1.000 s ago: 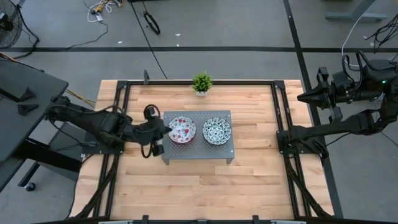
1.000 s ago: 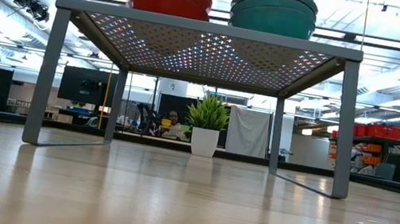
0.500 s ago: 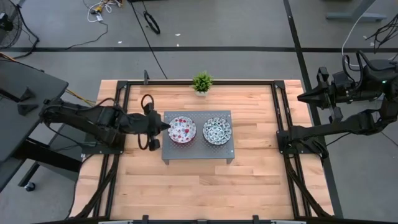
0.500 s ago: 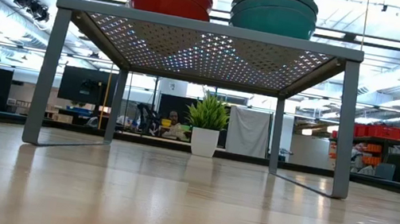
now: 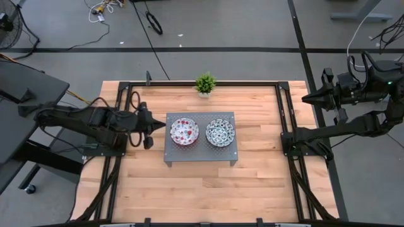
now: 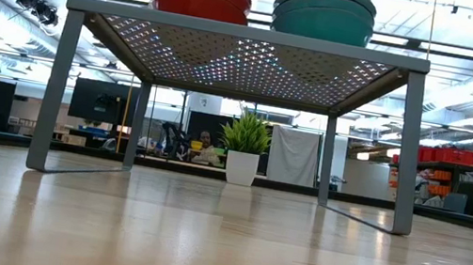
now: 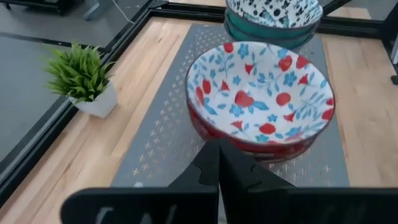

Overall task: Pick & Place Mini bowls
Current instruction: Return to Home Position

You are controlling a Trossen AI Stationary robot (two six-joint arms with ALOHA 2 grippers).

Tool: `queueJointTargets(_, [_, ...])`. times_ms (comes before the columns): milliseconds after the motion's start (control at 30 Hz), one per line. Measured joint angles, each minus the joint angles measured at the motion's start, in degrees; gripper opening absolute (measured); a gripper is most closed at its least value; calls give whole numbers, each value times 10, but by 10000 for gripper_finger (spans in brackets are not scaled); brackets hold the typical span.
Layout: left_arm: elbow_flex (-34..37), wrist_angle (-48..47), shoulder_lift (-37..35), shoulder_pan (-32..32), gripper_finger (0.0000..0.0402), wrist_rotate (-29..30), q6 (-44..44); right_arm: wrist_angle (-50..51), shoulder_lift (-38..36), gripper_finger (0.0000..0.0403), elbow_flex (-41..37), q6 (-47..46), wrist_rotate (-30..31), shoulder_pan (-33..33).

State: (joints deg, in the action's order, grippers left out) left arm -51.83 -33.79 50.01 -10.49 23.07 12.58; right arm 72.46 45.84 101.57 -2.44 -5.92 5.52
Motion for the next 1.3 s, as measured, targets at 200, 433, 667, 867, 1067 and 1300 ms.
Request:
queueJointTargets(200, [31, 5, -50, 3, 0, -4, -2, 0, 0, 29, 0, 0, 0, 0])
queueJointTargets(433, [88, 32, -113, 27, 0, -39, -13, 0, 0, 29, 0, 0, 0, 0])
queueJointTargets(667, [92, 41, -171, 70, 0, -52, -42, 0, 0, 29, 0, 0, 0, 0])
queueJointTargets(867, [92, 38, -211, 102, 0, -94, -49, 0, 0, 29, 0, 0, 0, 0])
queueJointTargets(1067, [92, 29, -233, 111, 0, -99, -57, 0, 0, 29, 0, 0, 0, 0])
queueJointTargets(1300, [139, 76, -257, 110, 0, -118, -45, 0, 0, 29, 0, 0, 0, 0])
